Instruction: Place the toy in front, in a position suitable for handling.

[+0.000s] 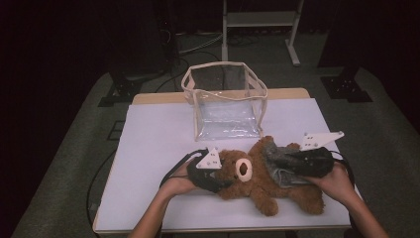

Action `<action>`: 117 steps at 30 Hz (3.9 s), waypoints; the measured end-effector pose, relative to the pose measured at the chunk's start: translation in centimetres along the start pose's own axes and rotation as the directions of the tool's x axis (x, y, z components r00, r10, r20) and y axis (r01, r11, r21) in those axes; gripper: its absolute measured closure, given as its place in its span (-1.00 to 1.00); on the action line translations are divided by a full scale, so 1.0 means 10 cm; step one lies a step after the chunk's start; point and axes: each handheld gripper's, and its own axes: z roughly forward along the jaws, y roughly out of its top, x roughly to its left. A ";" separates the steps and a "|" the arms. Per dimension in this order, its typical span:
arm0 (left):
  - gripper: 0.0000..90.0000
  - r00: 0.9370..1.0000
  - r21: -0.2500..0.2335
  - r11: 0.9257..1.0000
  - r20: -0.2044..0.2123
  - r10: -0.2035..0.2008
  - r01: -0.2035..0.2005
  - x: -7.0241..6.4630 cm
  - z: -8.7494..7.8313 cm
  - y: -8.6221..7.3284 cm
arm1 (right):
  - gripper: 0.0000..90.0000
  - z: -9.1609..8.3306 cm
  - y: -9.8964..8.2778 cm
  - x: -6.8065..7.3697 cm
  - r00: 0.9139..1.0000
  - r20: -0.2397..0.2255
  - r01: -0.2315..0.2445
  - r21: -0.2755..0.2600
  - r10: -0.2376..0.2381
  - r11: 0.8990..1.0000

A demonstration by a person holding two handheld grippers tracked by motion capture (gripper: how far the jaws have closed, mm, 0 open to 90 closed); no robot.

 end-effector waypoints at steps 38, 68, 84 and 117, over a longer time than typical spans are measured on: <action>-0.06 0.999 0.009 1.000 -0.034 -0.026 0.026 0.15 -0.09 -0.01 | 0.68 0.28 0.42 0.35 0.984 -0.114 0.132 -0.044 -0.136 0.990; -0.09 0.997 -0.009 0.999 -0.068 -0.041 0.041 0.18 -0.16 -0.15 | 0.68 0.71 0.59 0.45 0.972 -0.075 0.227 0.042 -0.224 0.973; -0.12 0.997 0.013 0.999 -0.072 -0.039 0.040 0.15 -0.19 -0.20 | 0.68 0.60 0.35 0.34 0.979 -0.059 0.199 0.093 -0.194 0.976; -0.12 0.999 0.021 0.999 -0.041 -0.024 0.024 0.16 -0.14 -0.17 | 0.68 0.39 0.35 -0.07 0.999 -0.026 0.041 0.014 -0.040 0.999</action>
